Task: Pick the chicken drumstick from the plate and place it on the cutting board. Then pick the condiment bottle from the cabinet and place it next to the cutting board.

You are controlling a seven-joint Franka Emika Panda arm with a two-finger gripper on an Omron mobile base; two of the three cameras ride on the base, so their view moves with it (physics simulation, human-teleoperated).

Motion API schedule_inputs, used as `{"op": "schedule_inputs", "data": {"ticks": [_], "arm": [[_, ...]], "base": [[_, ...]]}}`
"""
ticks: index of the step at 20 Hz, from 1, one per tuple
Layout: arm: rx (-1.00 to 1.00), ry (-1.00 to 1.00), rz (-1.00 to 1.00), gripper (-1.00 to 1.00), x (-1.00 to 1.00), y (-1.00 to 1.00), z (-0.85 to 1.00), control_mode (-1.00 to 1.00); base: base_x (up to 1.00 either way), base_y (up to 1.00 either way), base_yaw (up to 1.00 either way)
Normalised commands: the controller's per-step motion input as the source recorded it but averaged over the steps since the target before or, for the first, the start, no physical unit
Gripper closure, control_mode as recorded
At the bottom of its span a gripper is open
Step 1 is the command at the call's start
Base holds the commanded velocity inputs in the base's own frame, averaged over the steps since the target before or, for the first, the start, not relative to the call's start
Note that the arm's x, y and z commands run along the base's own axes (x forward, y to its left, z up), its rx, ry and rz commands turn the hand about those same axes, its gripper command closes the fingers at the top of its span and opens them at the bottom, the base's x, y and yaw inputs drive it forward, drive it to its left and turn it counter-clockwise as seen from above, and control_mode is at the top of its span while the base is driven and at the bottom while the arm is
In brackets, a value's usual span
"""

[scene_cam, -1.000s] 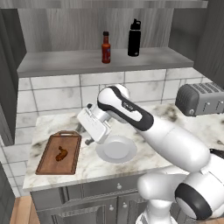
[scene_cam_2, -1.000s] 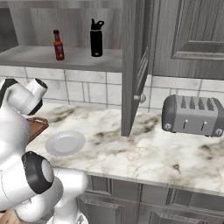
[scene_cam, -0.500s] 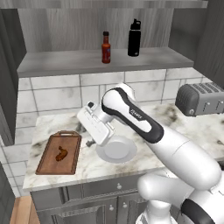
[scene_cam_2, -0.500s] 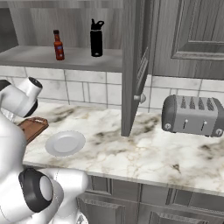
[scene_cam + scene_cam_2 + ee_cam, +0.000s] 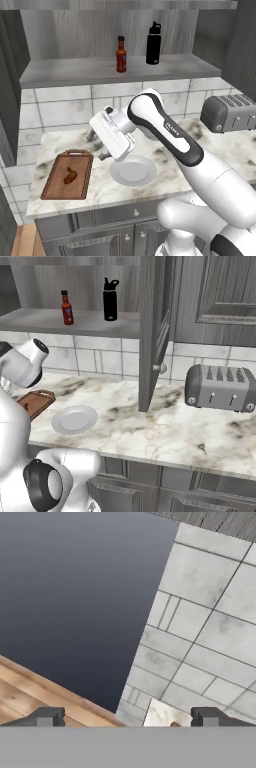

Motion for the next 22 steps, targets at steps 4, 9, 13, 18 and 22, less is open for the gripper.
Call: {"op": "schedule_inputs", "data": {"ticks": [4, 9, 13, 18, 22], "arm": [[0.1, 0.0, 0.0, -1.0, -0.19, 0.0, 0.5, -1.0], [0.09, 0.0, 0.0, -1.0, -0.15, 0.0, 0.47, -1.0], [0.07, 0.0, 0.0, -1.0, -0.13, 0.0, 0.39, -1.0], [0.05, 0.0, 0.0, -1.0, -0.08, 0.0, 0.32, -1.0], [0.0, 0.0, -0.03, -1.0, 0.0, -0.06, 0.19, -1.0]], "base": [[0.0, 0.0, 0.0], [0.0, 0.0, 0.0], [0.0, 0.0, 0.0], [0.0, 0.0, 0.0], [0.0, 0.0, 0.0]]}}
